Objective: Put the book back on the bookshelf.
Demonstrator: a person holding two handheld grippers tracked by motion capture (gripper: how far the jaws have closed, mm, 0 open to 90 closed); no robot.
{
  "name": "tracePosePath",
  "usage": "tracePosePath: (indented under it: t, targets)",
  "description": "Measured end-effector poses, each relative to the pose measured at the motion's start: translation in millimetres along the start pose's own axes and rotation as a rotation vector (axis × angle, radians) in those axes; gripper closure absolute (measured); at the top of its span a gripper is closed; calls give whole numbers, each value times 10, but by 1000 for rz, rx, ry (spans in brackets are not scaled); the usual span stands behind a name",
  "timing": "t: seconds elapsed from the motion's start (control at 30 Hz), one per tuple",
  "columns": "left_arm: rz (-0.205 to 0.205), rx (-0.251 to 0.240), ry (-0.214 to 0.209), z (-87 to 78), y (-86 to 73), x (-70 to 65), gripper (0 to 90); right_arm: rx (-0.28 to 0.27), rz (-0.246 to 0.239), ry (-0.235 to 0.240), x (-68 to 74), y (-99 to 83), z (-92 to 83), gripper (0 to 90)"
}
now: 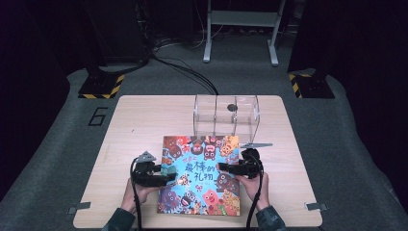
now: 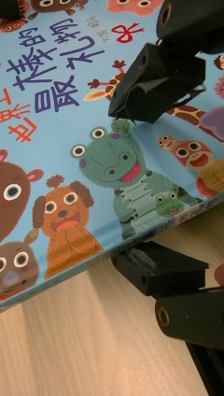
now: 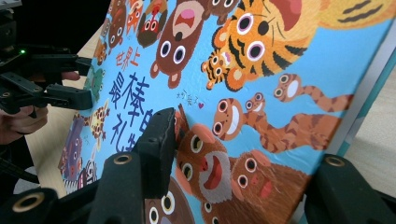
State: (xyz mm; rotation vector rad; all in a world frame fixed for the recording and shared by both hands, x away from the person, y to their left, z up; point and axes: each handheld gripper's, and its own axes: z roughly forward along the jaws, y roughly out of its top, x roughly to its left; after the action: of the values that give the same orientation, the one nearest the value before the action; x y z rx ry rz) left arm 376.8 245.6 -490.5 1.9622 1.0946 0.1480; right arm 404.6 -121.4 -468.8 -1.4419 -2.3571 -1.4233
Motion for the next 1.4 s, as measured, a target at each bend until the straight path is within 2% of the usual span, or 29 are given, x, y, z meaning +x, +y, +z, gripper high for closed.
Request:
tracePosePath:
  t: [0.1, 0.17, 0.23, 0.33, 0.53, 0.73, 1.0, 1.07, 1.13, 1.2, 1.4]
  targets:
    - [-6, 6, 0, 2, 6, -2, 296, 6, 3, -7, 2, 10, 6, 483]
    - [5, -11, 15, 6, 1, -6, 301, 21, 27, -15, 16, 25, 8, 480]
    - [7, -12, 15, 4, 2, -7, 304, 23, 24, -17, 13, 29, 8, 479]
    - [34, -5, 12, -27, 11, -9, 310, 28, 21, -31, 30, 53, -1, 475]
    - [70, -27, 20, -66, 18, -24, 331, 33, 0, -44, 56, 109, -31, 470]
    - [72, -57, 32, -84, 19, -51, 344, 38, -24, -57, 80, 149, -52, 464]
    - [87, -51, 38, -102, 51, -66, 345, 37, -47, -65, 100, 182, -73, 457]
    - [88, -50, 42, -108, 57, -68, 345, 44, -60, -65, 109, 190, -75, 444]
    - [88, -49, 41, -110, 63, -64, 344, 59, -102, -77, 129, 199, -75, 430]
    - [91, -62, 52, -113, 64, -77, 344, 56, -110, -73, 131, 204, -82, 430]
    - [132, -76, 65, -151, 86, -96, 345, 45, -113, -82, 153, 223, -101, 430]
